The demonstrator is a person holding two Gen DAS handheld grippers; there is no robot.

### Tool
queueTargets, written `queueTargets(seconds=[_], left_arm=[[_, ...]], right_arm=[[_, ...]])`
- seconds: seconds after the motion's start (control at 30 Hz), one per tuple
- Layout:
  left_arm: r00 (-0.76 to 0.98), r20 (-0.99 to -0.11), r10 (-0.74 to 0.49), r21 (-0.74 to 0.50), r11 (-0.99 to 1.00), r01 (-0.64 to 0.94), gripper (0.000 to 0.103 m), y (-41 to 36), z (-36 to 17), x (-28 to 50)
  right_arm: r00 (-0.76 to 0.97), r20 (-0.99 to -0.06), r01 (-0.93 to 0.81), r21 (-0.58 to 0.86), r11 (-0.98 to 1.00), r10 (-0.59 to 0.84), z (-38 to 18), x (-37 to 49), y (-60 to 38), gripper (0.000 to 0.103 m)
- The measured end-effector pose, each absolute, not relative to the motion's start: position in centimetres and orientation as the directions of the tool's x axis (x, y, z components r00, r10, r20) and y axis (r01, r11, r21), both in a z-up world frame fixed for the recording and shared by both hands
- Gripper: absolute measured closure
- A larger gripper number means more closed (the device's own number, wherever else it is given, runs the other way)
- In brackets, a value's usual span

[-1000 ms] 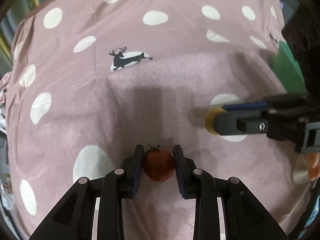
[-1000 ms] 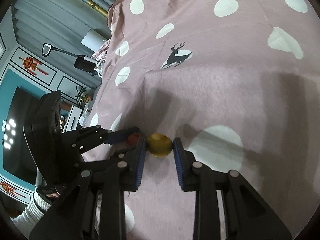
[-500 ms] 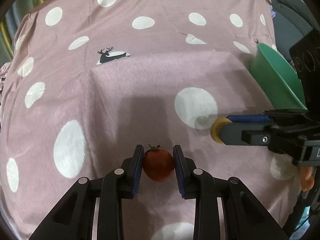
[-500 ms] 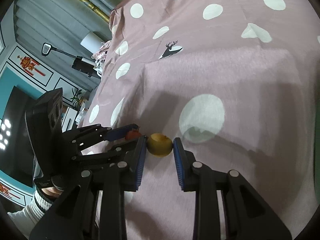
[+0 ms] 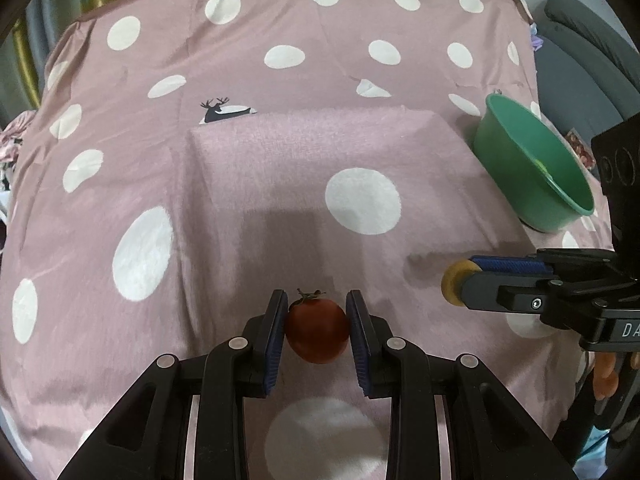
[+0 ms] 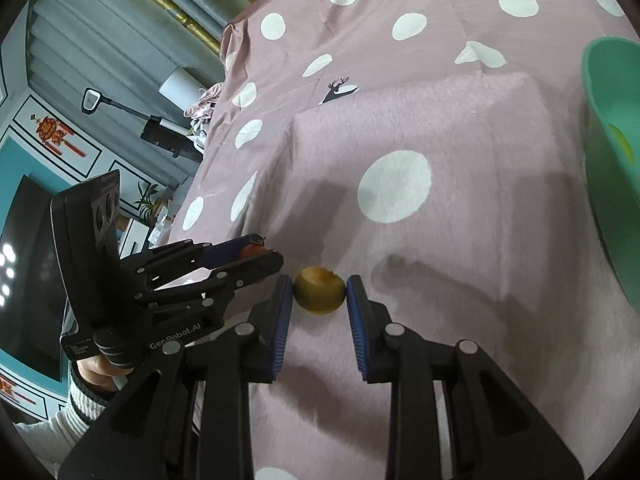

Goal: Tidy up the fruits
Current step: 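Carry the yellow fruit and cherry tomato over the green bowl, then lower both fruits into the bowl and open both tools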

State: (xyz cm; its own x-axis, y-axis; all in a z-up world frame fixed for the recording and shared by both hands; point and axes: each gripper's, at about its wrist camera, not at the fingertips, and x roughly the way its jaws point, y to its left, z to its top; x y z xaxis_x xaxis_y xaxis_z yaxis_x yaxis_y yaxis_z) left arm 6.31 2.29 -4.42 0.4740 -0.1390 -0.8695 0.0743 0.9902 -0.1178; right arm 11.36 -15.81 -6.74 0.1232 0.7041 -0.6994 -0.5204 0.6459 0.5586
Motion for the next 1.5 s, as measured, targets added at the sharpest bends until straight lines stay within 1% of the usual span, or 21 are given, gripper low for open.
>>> queueTargets(seconds=[0.17,0.4,0.6,0.93,1.1,1.2,1.5], left_arm=[[0.497,-0.856,-0.142,-0.121,0.99,0.076,0.073,1.6,-3.1,5.5],[0.541,-0.823,-0.171,-0.122,0.984,0.126,0.073,-1.1,-0.3,6.4],[0.567,-0.795,-0.217,-0.125,0.972,0.197,0.073,-5.2,1.9,8.5],[0.545,-0.778,-0.313,-0.14,0.932,0.336,0.073,-13.1,2.9,12.3],[0.518,-0.785,-0.339,-0.148,0.915,0.374,0.073,-16.6,2.5,14.4],[0.495,-0.799,-0.341,-0.145,0.909,0.392,0.073,-18.5,1.6,15.9],[0.447,-0.859,-0.252,-0.054,0.911,0.41,0.073,-21.6,-1.3,17.7]], right_arm=[[0.157,-0.681,-0.521,0.558,0.646,0.715,-5.6,10.7,-17.0,0.075],[0.244,-0.648,-0.508,0.548,0.664,0.722,-3.4,10.6,-20.4,0.075],[0.331,-0.622,-0.476,0.539,0.695,0.71,-1.7,11.1,-24.8,0.075],[0.462,-0.602,-0.385,0.526,0.758,0.652,-0.6,12.8,-32.3,0.075],[0.504,-0.625,-0.331,0.497,0.802,0.595,-1.1,14.2,-35.1,0.075],[0.52,-0.659,-0.306,0.451,0.838,0.544,-1.7,15.0,-36.2,0.075],[0.499,-0.757,-0.322,0.289,0.901,0.421,-3.2,17.0,-36.3,0.074]])
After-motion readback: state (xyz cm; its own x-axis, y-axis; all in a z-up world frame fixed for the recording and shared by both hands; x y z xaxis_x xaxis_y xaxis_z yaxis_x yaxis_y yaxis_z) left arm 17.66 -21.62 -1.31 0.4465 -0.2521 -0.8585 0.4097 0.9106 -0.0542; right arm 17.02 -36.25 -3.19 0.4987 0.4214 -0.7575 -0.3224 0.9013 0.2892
